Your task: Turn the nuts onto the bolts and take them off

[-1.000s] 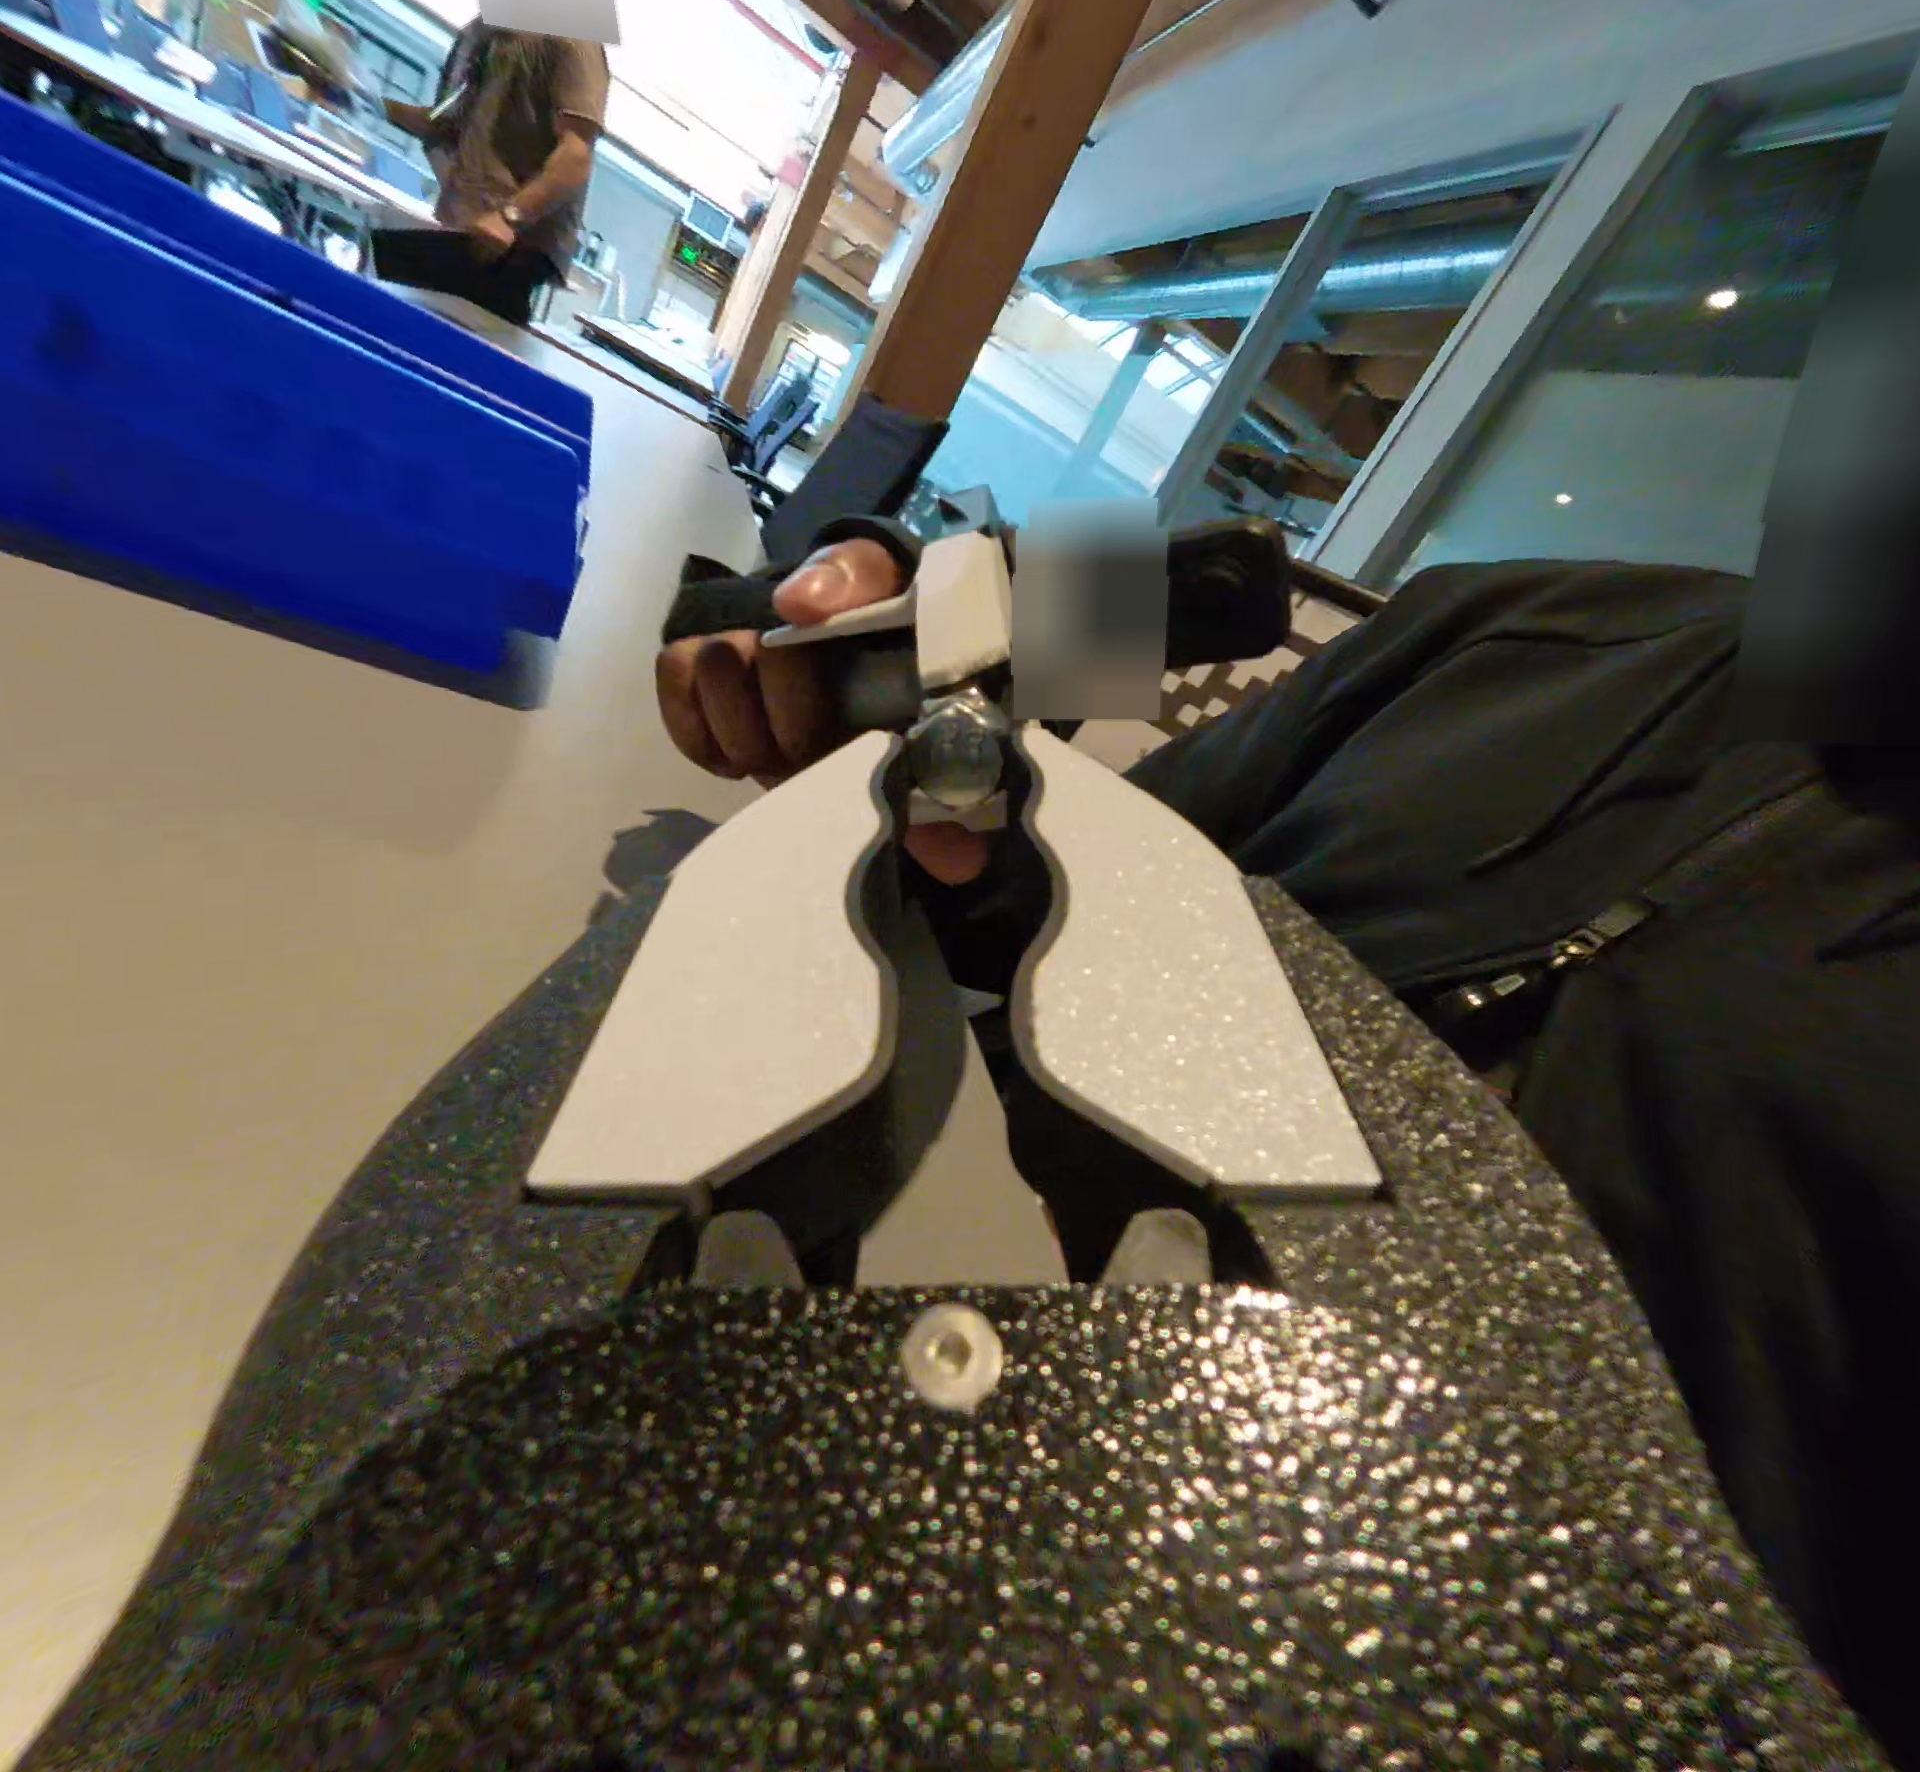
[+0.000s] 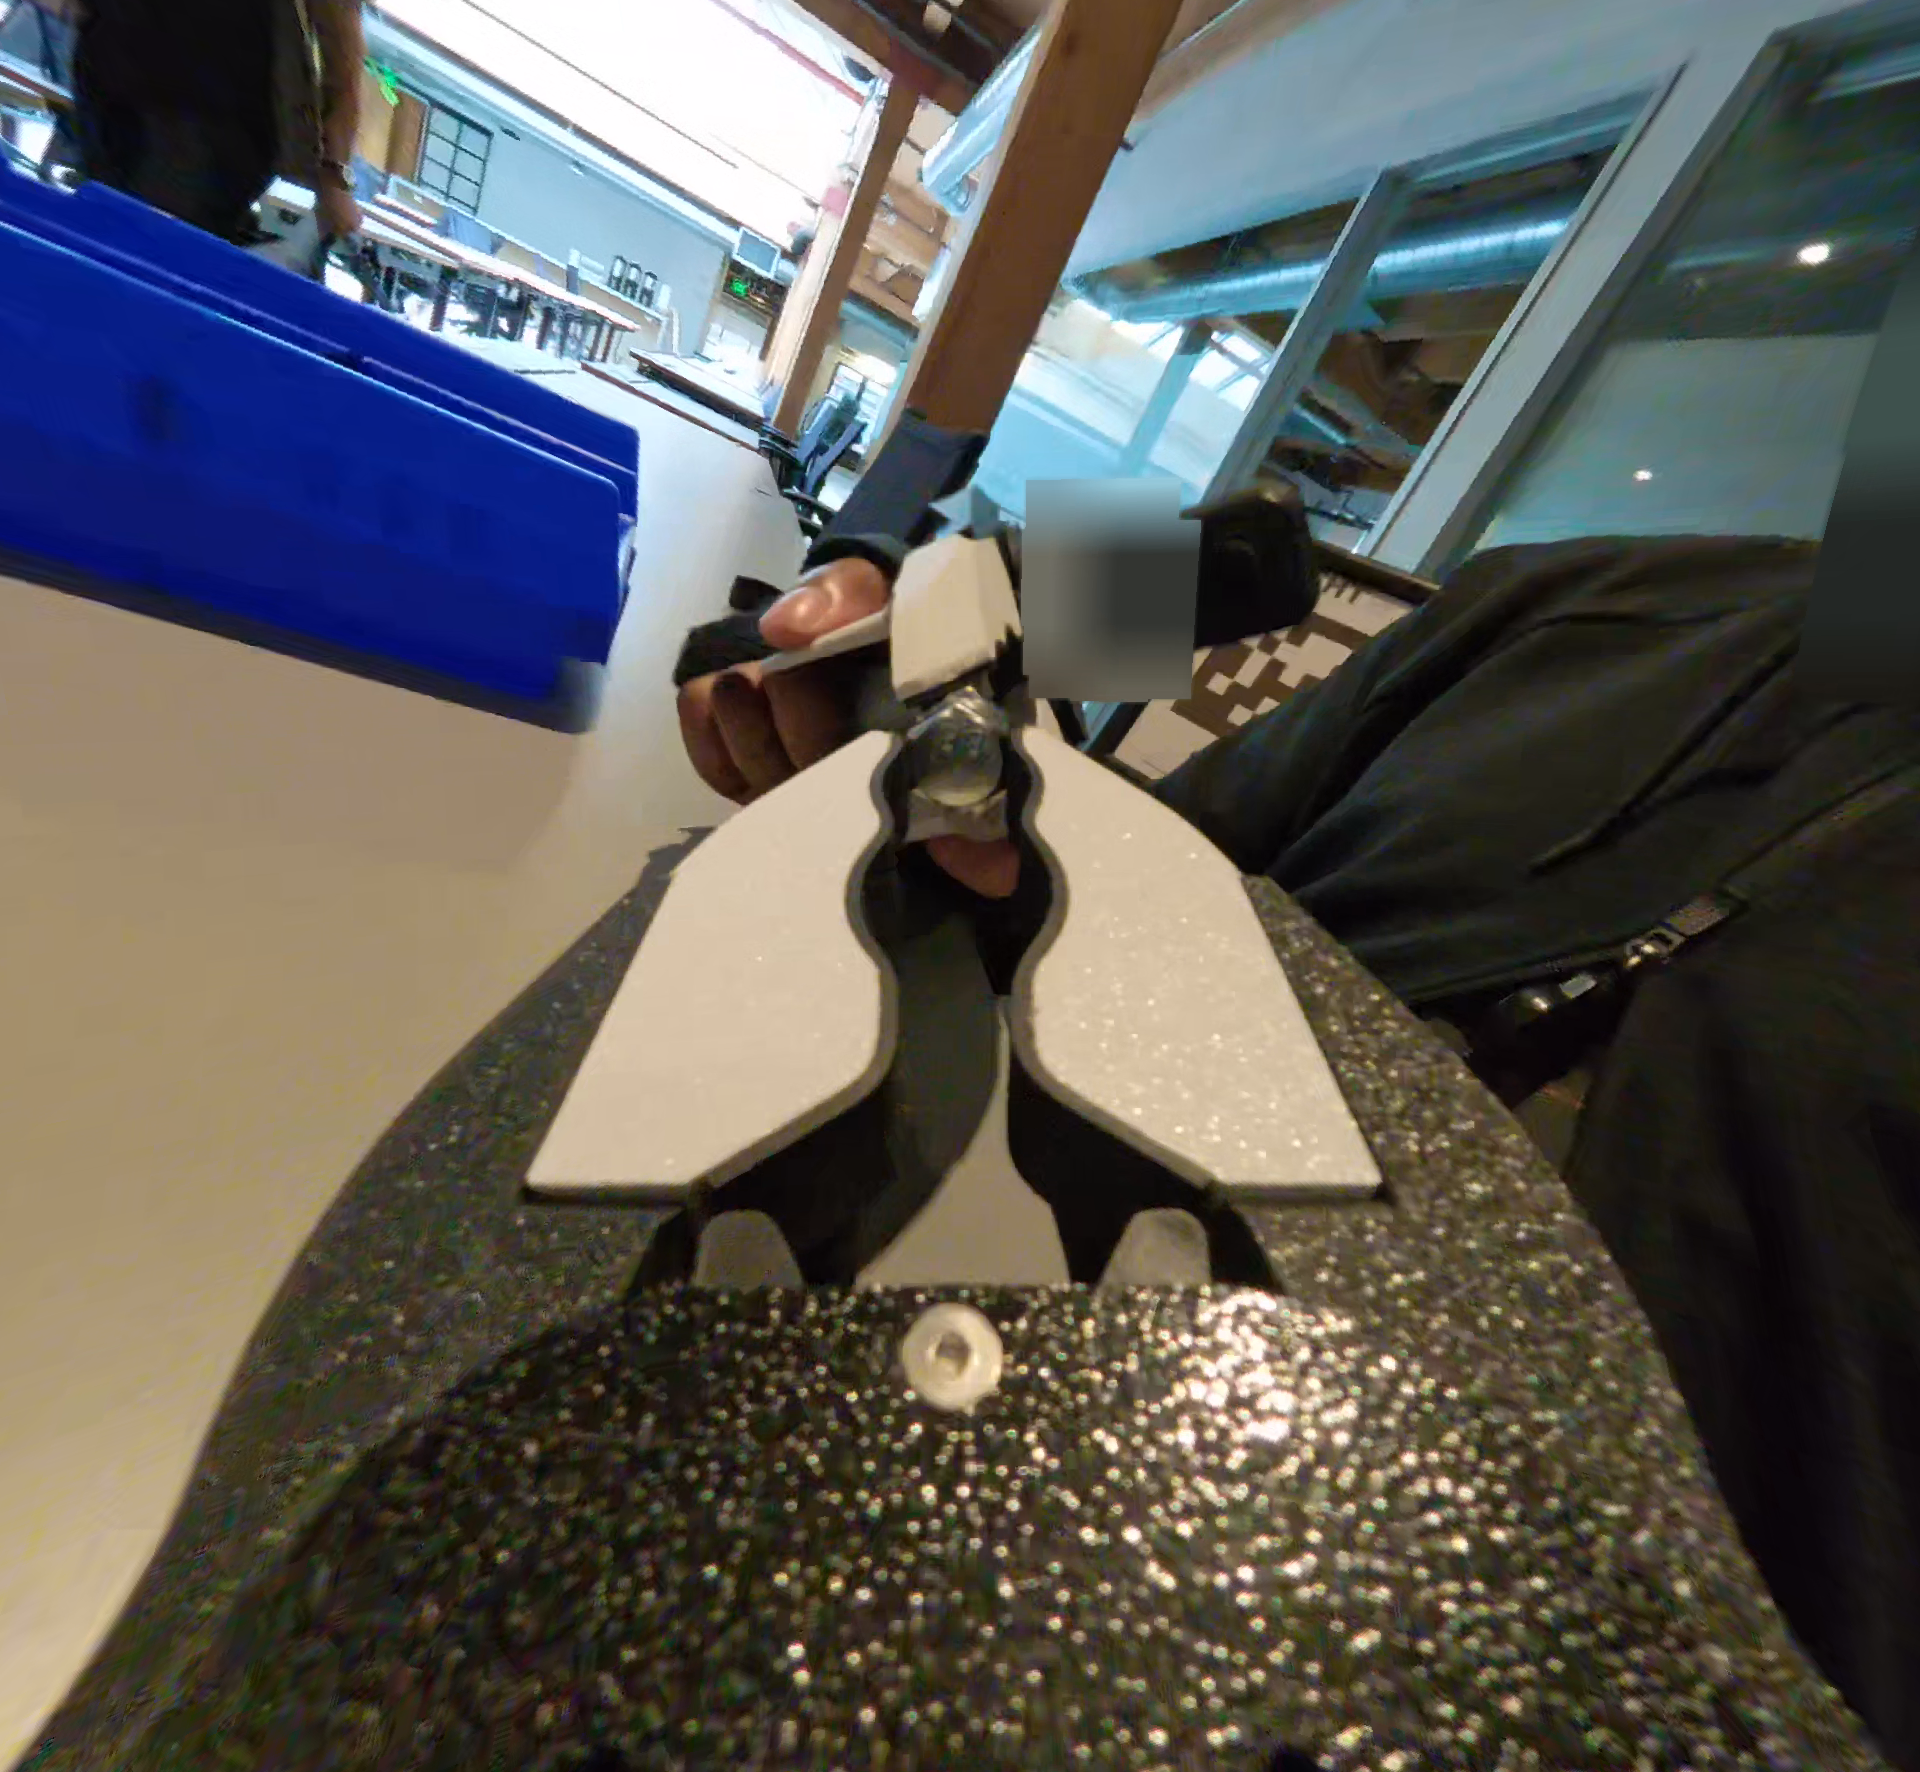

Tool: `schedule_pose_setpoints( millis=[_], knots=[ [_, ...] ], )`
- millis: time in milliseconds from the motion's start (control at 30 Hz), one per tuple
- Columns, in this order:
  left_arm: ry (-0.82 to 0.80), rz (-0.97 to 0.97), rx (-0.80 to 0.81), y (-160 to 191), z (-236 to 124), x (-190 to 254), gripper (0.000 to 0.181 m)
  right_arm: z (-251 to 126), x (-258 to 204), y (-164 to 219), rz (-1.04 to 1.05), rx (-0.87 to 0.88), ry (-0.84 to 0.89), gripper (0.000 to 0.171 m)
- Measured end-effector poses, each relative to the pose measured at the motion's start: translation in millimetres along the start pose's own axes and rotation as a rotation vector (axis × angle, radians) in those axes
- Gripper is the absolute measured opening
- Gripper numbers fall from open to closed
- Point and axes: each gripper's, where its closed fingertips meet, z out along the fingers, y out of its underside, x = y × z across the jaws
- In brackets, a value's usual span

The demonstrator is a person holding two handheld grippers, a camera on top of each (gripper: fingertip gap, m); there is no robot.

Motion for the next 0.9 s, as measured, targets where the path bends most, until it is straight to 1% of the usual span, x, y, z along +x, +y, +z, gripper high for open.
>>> schedule_pose_setpoints(
  millis=[33, 67, 167, 333, 433, 467, 500, 533, 600, 633, 667, 767, 800, 833, 867, 900],
  knots=[
    [-0.01, 0.021, 0.003, -1.0, -0.4, 0.0, 0.017, 0.6, 0.4, 0.1, -0.009, -0.002, 0.015, 0.018],
    [-0.025, 0.065, 0.0, -1.5, -0.4, 1.0, 0.017, 0.5, -0.3, -1.5, 0.048, 0.015, -0.004, 0.019],
    [-0.091, 0.187, -0.014, -4.0, -0.3, 0.2, 0.017, -1.7, 2.6, -10.2, 0.32, 0.099, -0.098, 0.038],
    [-0.137, 0.383, 0.004, -13.0, 0.2, 9.2, 0.017, -5.1, 8.5, -15.0, 0.711, 0.203, -0.253, 0.037],
    [-0.155, 0.468, -0.008, -12.9, 2.1, 12.9, 0.017, -4.3, 6.8, -14.6, 0.815, 0.215, -0.312, 0.035],
    [-0.164, 0.476, -0.019, -11.6, 2.8, 11.9, 0.017, -4.2, 5.6, -14.8, 0.817, 0.213, -0.32, 0.032],
    [-0.174, 0.476, -0.031, -10.1, 3.3, 10.0, 0.017, -4.5, 4.3, -15.3, 0.798, 0.212, -0.322, 0.02],
    [-0.182, 0.47, -0.037, -9.3, 3.1, 8.3, 0.017, -4.7, 3.9, -14.9, 0.767, 0.205, -0.309, 0.017],
    [-0.159, 0.418, -0.036, -7.8, 2.7, 8.3, 0.017, -4.6, 2.7, -13.4, 0.673, 0.178, -0.276, 0.017],
    [-0.135, 0.37, -0.029, -7.0, 2.7, 8.2, 0.017, -4.6, 2.5, -12.7, 0.594, 0.162, -0.244, 0.017],
    [-0.096, 0.295, -0.021, -5.3, 2.5, 8.1, 0.017, -4.6, 2.0, -11.5, 0.481, 0.142, -0.199, 0.017],
    [0.026, 0.0, 0.01, -0.2, 1.0, 3.8, 0.017, -3.9, 0.5, -3.6, 0.019, 0.032, -0.018, 0.018],
    [0.035, -0.023, 0.013, -1.1, 1.0, 3.3, 0.017, -3.8, 1.1, -2.7, -0.061, 0.014, 0.028, 0.018],
    [0.029, 0.014, 0.015, -2.0, 1.5, 4.8, 0.017, -4.1, 1.5, -4.2, -0.053, 0.025, 0.04, 0.018],
    [0.015, 0.068, 0.011, -2.5, 2.1, 6.7, 0.017, -4.8, 1.3, -7.0, 0.025, 0.055, 0.016, 0.019],
    [-0.012, 0.124, 0.006, -3.1, 2.3, 7.0, 0.017, -5.8, 2.5, -10.8, 0.131, 0.093, -0.019, 0.026]
  ],
)
